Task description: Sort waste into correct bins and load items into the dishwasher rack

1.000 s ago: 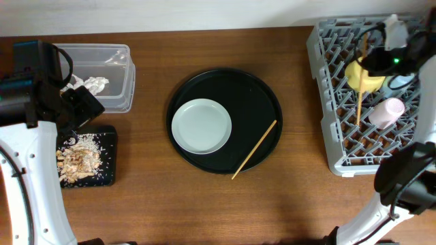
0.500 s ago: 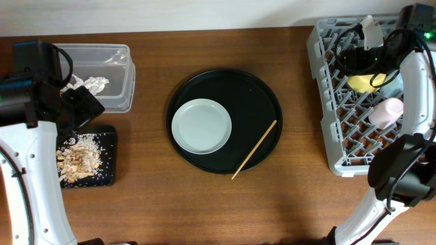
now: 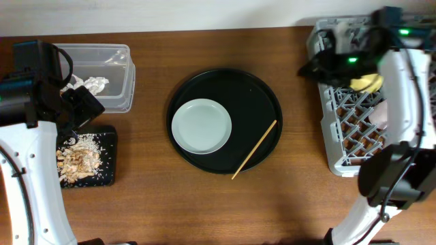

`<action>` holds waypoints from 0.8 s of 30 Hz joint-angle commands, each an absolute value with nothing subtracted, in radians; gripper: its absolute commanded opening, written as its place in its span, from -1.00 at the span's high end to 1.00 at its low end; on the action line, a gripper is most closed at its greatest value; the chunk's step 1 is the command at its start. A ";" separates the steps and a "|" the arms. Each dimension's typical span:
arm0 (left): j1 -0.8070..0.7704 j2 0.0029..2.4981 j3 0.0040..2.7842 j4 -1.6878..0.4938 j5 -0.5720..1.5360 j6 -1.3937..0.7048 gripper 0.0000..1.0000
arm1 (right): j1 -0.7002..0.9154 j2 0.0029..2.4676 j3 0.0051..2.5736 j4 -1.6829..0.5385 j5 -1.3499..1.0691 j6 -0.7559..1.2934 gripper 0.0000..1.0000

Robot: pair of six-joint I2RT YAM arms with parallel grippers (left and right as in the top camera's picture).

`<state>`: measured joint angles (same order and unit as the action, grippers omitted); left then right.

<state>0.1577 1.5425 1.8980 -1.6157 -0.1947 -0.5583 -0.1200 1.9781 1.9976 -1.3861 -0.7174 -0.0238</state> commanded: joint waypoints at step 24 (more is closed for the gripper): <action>0.161 1.532 1.904 -1.617 -0.199 -0.556 -0.99 | 0.399 1.953 1.423 -1.078 -0.057 0.957 0.09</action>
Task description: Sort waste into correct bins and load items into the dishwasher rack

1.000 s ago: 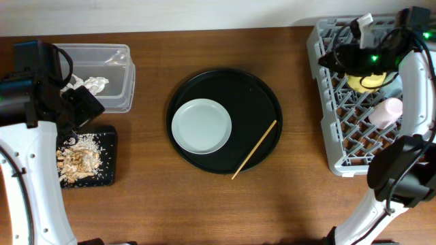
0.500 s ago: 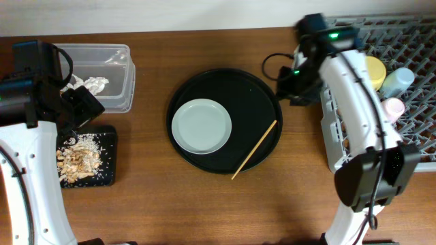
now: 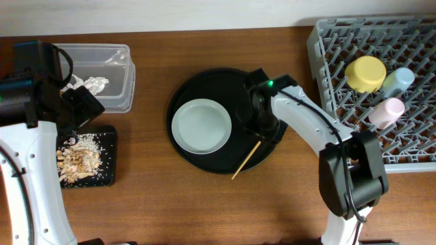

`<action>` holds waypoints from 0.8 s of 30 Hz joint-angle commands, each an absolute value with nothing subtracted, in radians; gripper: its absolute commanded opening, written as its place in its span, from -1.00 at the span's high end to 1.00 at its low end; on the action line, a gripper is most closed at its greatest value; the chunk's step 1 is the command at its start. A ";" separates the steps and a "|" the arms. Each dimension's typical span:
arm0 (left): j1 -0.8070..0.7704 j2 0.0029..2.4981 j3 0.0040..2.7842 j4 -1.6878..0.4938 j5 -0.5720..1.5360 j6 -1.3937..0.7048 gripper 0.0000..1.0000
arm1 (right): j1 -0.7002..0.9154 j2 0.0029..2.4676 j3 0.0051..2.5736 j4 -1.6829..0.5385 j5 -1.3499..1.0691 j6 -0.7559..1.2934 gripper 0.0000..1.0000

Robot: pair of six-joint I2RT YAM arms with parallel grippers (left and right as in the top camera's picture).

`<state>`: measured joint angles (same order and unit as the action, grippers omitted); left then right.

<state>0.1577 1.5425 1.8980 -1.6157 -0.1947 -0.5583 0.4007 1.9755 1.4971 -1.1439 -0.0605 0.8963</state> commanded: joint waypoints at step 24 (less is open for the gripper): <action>0.161 1.532 1.904 -1.617 -0.199 -0.556 -0.99 | 0.476 2.011 1.370 -0.956 -0.047 1.005 0.17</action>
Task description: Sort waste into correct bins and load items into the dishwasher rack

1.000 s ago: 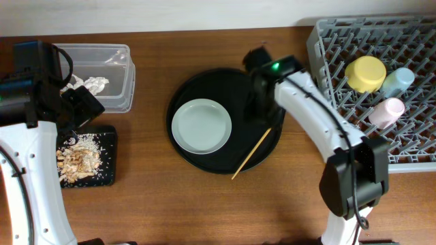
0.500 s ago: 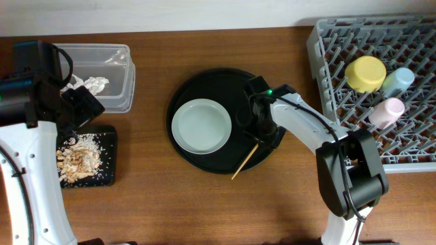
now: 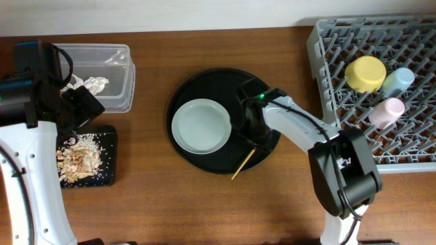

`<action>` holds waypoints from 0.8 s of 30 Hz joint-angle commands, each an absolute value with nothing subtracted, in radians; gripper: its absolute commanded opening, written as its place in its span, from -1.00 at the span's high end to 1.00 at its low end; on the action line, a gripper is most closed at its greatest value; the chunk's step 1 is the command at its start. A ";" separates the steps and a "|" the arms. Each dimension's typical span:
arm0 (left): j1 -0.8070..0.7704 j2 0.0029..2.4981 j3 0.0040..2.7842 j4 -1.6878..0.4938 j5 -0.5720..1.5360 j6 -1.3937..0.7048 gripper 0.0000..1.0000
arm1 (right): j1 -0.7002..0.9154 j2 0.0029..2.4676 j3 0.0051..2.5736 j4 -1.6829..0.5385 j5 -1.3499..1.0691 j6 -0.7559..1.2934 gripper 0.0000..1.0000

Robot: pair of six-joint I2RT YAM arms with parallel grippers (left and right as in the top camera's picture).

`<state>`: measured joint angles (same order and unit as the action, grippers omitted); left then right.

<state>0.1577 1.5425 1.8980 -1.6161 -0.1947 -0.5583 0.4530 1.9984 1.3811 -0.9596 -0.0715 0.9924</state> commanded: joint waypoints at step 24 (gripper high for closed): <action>0.161 1.532 1.904 -1.617 -0.199 -0.556 -0.99 | 0.476 2.005 1.364 -0.946 -0.068 1.048 0.85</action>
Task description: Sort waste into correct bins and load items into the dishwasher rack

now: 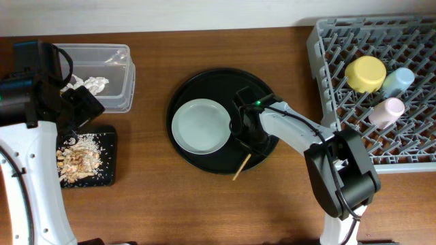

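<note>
A pale green plate [201,126] lies on the round black tray [218,85] in the middle of the table. A wooden chopstick [241,167] lies slanted on the tray's right side, its lower end sticking out over the rim. My right gripper [246,136] is down on the tray over the chopstick's upper part, just right of the plate; its fingers are hidden under the wrist. My left gripper [85,105] hangs at the far left between the two bins, its jaws not readable. The grey dishwasher rack [340,41] stands at the right.
In the rack sit a yellow cup [366,73], a blue cup [398,80] and a pink cup [385,110]. A clear bin [116,75] holds crumpled paper [92,84]. A black square bin [109,136] below it holds food scraps.
My right gripper has shifted slightly left and down on the tray, covering a little more of the chopstick. The plate, the cups and the left arm are unchanged.
My right arm was first over the rack, its gripper at the yellow cup. Then the yellow cup sat in the rack and the gripper was over the chopstick on the black tray. It has stayed there since, edging toward the plate. My left arm never moved.
</note>
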`<action>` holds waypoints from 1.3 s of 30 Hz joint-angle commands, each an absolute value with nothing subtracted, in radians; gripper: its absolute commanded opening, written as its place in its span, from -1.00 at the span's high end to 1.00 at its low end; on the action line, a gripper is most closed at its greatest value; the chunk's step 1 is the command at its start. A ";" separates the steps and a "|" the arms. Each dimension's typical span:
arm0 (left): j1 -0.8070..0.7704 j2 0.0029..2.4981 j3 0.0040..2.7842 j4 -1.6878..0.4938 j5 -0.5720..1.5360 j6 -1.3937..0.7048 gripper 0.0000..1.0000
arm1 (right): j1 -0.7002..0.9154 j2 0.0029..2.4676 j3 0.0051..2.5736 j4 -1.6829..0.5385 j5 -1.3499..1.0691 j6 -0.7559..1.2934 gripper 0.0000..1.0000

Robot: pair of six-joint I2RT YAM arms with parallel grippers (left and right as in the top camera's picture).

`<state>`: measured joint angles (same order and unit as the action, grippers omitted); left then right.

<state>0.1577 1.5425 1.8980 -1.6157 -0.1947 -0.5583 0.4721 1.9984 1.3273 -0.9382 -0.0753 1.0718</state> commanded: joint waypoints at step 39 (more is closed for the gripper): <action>0.161 1.532 1.904 -1.617 -0.199 -0.557 -0.99 | -0.205 2.149 2.040 -1.200 -0.075 -0.321 0.89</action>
<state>0.1577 1.5425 1.8980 -1.6157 -0.1947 -0.5583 -0.2081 2.1296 2.0453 -1.1992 -0.0933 -0.2993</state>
